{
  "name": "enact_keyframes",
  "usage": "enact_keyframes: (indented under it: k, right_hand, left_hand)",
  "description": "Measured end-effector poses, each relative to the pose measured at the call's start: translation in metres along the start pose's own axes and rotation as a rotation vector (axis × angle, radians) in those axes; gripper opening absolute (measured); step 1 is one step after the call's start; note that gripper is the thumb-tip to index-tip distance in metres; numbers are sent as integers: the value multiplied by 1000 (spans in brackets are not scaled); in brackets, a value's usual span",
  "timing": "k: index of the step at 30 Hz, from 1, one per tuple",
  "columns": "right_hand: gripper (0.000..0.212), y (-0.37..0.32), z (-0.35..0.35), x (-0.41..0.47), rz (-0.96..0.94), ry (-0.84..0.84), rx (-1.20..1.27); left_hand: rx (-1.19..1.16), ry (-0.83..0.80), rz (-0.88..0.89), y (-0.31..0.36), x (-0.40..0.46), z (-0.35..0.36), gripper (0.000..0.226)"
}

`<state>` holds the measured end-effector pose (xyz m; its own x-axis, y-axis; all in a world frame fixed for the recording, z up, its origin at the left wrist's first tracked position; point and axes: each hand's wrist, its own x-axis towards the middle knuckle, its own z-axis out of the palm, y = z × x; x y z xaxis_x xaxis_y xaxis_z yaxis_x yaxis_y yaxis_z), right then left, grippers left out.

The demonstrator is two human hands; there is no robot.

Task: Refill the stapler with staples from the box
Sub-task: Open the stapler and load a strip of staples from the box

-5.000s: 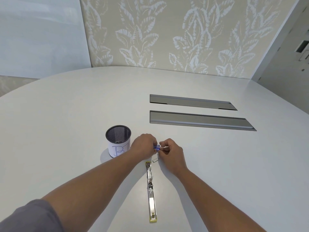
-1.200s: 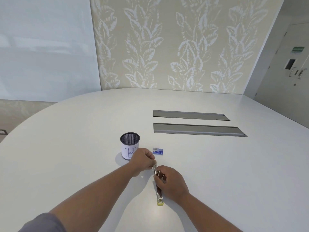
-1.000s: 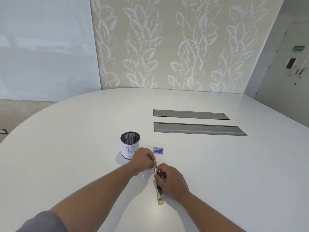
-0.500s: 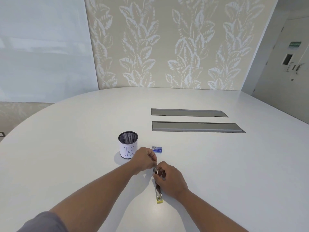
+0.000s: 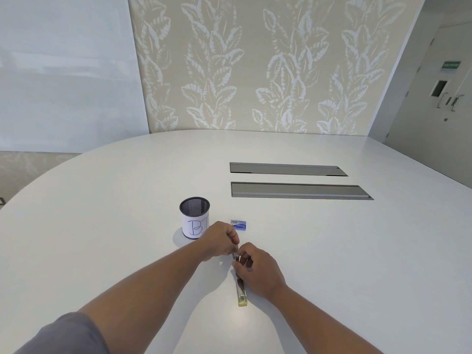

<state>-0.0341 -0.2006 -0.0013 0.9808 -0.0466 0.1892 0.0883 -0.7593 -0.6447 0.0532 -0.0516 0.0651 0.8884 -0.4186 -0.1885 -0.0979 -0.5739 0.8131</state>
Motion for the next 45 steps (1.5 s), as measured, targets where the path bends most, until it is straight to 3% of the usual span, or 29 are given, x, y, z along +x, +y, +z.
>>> enact_keyframes:
  k: [13,19,22,38,45]
  right_hand:
    - [20,1,1,0,17,5,4]
    - [21,0,0,0,21,6,4]
    - [22,0,0,0,26,6,8]
    - [23,3,1,1,-2,9,4]
    - [21,3,2,1,-33,18,-7]
  left_hand:
    - [-13,58,-54,-6,0,4,25]
    - [-153,-37,-216,-6,-2,4,53]
    - [-179,-53,-225,-7,0,3,56]
    - [-280,21,-233,-11,8,8,18]
    - [-329,78,-247,-15,12,10,13]
